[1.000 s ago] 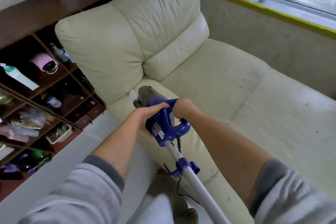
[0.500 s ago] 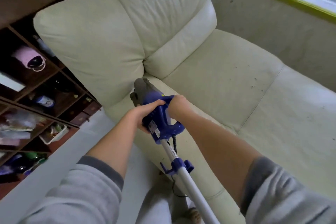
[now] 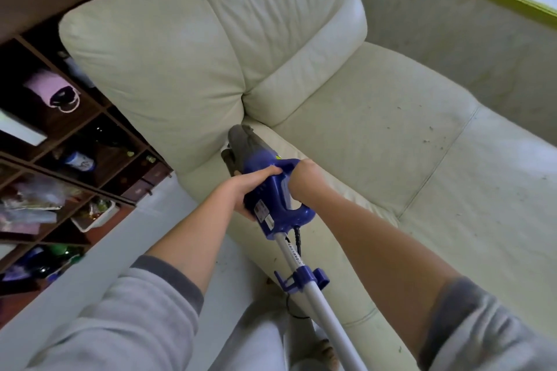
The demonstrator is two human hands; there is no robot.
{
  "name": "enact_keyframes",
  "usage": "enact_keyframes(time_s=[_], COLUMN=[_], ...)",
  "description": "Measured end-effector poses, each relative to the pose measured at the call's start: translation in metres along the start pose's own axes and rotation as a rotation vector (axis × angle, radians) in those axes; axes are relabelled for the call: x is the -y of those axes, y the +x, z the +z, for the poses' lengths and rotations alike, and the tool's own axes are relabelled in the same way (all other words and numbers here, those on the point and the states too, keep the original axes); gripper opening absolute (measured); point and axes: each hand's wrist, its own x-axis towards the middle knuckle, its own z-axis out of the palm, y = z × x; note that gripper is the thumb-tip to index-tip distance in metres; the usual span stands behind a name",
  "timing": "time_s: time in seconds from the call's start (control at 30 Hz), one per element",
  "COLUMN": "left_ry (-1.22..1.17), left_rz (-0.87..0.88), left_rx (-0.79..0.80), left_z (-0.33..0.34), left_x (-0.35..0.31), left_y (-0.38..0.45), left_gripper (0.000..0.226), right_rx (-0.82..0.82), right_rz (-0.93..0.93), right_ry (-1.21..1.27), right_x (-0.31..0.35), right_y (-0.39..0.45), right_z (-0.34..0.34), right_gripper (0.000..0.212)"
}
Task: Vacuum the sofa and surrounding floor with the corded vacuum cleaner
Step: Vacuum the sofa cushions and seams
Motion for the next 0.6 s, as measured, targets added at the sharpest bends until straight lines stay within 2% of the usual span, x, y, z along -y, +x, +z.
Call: enact_keyframes(time_s=[0.1,0.2,0.3,0.47,0.6], left_ry=[-0.024,-0.057,-0.112,-0.214,-0.302], left_rz=[0.017,0.043,0.052,0.113,0.178], left_rx=[0.022,0.023,0.048,0.034,0.043], left_z=[0.012,0.026,0.04,0.074,0.107], left_x=[0.006,0.011,0.021,0.051,0.074], left_y=[-0.011,-0.023,-0.034,-0.059,-0.078], left_gripper=[0.09,0.089,0.09,0.093,0.078], right_rx=[-0.083,-0.151,-0.146,-0.104,-0.116], right_rz=[-0.005,-0.053,-0.068,-0.173,-0.248], right_ry=[0.118,0.088,0.087,-0.055,-0.18], right_x=[-0.019,-0.032,-0.045,-0.071,-0.096], right_y=[-0.006,-0.015,-0.028,-0.067,-0.097], right_z=[0.001,-0.002,-0.006,-0.015,-0.023], right_gripper=[0.03,0.031,0.03,0.029,0.03])
